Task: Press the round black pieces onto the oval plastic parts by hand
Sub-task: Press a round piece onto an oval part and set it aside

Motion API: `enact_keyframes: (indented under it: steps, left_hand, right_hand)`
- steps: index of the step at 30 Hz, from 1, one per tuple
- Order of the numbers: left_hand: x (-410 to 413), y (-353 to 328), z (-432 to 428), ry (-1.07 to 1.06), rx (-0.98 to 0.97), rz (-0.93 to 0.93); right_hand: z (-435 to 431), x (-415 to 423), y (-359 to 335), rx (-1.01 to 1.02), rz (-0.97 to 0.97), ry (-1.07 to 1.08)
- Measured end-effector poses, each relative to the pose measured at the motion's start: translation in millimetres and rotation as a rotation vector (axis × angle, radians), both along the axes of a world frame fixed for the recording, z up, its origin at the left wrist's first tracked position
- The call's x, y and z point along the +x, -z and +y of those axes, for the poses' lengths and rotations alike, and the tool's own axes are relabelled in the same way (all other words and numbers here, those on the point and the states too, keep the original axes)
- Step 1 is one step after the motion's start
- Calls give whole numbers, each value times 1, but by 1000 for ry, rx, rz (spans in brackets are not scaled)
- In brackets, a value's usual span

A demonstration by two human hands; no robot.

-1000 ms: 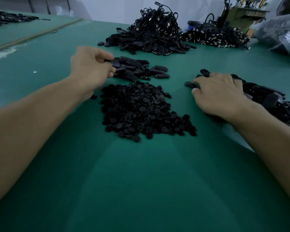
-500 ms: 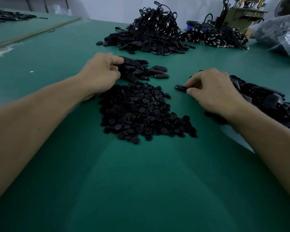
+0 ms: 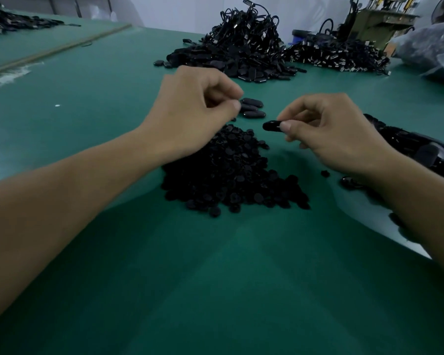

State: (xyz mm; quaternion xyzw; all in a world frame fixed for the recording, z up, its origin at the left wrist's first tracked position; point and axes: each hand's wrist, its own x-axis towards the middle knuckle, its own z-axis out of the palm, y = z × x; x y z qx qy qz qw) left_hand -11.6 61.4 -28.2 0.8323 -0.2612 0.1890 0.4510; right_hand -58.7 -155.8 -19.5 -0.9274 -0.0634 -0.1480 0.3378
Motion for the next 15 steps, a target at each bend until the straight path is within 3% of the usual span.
enact_keyframes:
  steps: [7,15]
  left_hand:
    - [-15,-3,-3,134,-3,104]
    - [-16,-6,1,165,-68,175]
  right_hand:
    - [15,-9,-5,247,-31,-203]
    - [20,-12,-7,479,-61,-276]
